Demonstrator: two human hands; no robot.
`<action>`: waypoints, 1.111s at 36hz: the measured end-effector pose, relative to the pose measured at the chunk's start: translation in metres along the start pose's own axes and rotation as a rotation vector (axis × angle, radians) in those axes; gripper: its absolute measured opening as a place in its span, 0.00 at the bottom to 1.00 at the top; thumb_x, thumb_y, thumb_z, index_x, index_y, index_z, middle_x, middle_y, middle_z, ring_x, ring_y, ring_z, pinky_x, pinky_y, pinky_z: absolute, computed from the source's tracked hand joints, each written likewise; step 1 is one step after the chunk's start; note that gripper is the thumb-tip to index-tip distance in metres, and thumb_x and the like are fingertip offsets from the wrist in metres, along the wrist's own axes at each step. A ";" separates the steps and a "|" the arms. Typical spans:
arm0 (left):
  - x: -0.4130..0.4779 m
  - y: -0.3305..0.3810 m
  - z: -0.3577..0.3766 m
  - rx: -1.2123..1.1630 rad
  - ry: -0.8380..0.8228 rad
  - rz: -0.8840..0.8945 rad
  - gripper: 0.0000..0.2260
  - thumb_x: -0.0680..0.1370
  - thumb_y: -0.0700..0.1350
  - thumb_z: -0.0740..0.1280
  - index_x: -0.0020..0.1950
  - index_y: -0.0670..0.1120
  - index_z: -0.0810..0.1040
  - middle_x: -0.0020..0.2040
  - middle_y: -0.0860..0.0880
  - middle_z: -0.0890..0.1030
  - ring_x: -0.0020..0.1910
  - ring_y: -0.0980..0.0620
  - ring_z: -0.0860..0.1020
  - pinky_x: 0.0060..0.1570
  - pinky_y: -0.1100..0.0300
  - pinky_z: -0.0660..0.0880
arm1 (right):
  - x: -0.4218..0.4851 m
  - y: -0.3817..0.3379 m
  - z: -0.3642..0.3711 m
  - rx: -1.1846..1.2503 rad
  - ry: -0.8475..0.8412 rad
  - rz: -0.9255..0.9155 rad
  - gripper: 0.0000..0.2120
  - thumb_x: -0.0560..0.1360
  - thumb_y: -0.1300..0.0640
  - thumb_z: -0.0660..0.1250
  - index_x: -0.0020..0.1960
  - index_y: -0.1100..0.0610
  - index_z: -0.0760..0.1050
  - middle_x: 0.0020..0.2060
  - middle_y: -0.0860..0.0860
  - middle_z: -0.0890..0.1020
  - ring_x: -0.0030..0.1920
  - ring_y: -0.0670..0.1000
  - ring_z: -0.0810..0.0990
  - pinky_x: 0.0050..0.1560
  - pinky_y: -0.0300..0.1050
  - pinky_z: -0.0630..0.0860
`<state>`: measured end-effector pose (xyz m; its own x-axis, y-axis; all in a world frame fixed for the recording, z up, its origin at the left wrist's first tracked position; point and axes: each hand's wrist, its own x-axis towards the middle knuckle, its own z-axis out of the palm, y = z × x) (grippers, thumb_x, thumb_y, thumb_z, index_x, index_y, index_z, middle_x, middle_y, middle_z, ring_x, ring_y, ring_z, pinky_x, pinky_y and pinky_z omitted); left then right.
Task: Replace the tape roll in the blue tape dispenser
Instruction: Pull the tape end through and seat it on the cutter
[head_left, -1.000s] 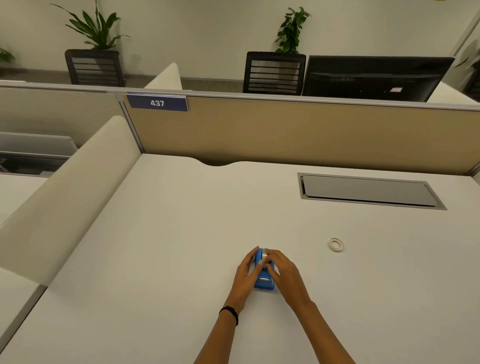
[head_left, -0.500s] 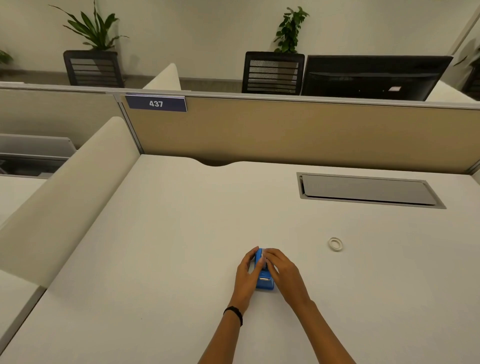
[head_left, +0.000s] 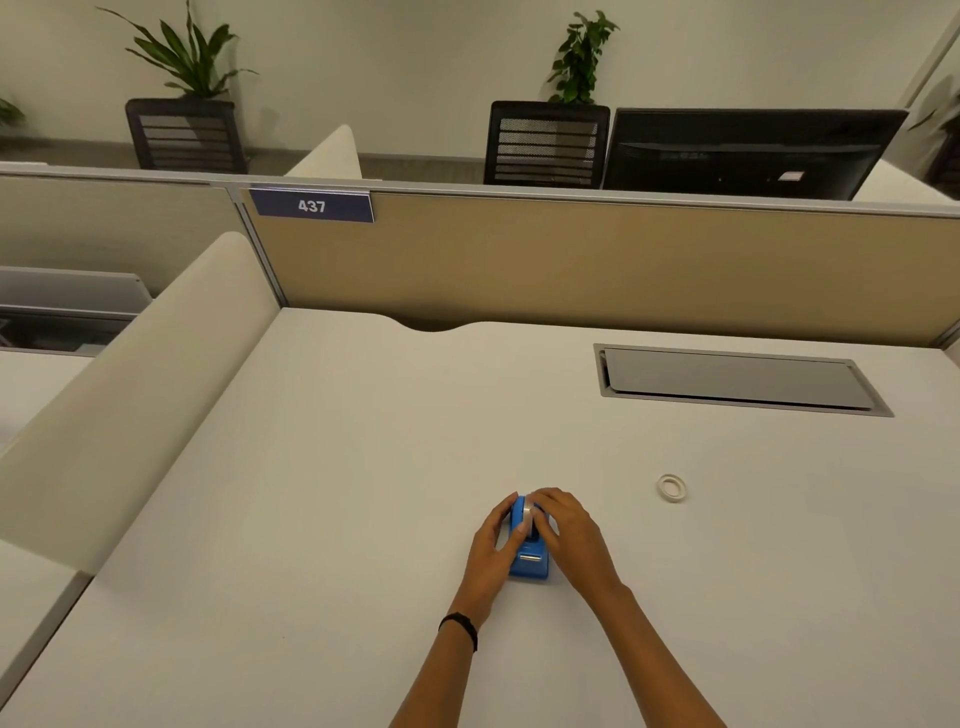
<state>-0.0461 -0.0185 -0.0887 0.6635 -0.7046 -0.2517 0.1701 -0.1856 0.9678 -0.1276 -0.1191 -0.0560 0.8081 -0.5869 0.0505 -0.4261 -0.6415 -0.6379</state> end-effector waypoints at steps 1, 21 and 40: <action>0.000 0.000 -0.001 0.004 -0.006 0.002 0.22 0.76 0.52 0.65 0.69 0.53 0.67 0.66 0.56 0.72 0.63 0.59 0.72 0.52 0.76 0.72 | 0.000 0.001 0.000 0.003 0.002 0.003 0.12 0.78 0.57 0.62 0.60 0.59 0.75 0.57 0.54 0.80 0.57 0.51 0.78 0.56 0.31 0.68; 0.001 0.002 0.009 -0.045 0.092 -0.014 0.19 0.76 0.47 0.66 0.66 0.47 0.71 0.64 0.49 0.76 0.63 0.51 0.74 0.66 0.54 0.71 | -0.003 0.004 0.002 0.072 0.021 -0.015 0.13 0.78 0.55 0.62 0.61 0.58 0.74 0.57 0.52 0.80 0.57 0.49 0.77 0.56 0.32 0.68; 0.003 -0.004 0.005 -0.019 0.047 0.005 0.21 0.75 0.52 0.67 0.67 0.53 0.70 0.65 0.54 0.75 0.64 0.55 0.73 0.64 0.59 0.72 | -0.001 0.002 0.003 0.010 0.043 -0.057 0.11 0.79 0.57 0.60 0.60 0.57 0.74 0.55 0.52 0.79 0.54 0.50 0.78 0.55 0.35 0.70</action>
<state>-0.0487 -0.0235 -0.0935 0.6976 -0.6726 -0.2467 0.1800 -0.1688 0.9691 -0.1279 -0.1180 -0.0597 0.8127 -0.5703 0.1193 -0.3759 -0.6696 -0.6405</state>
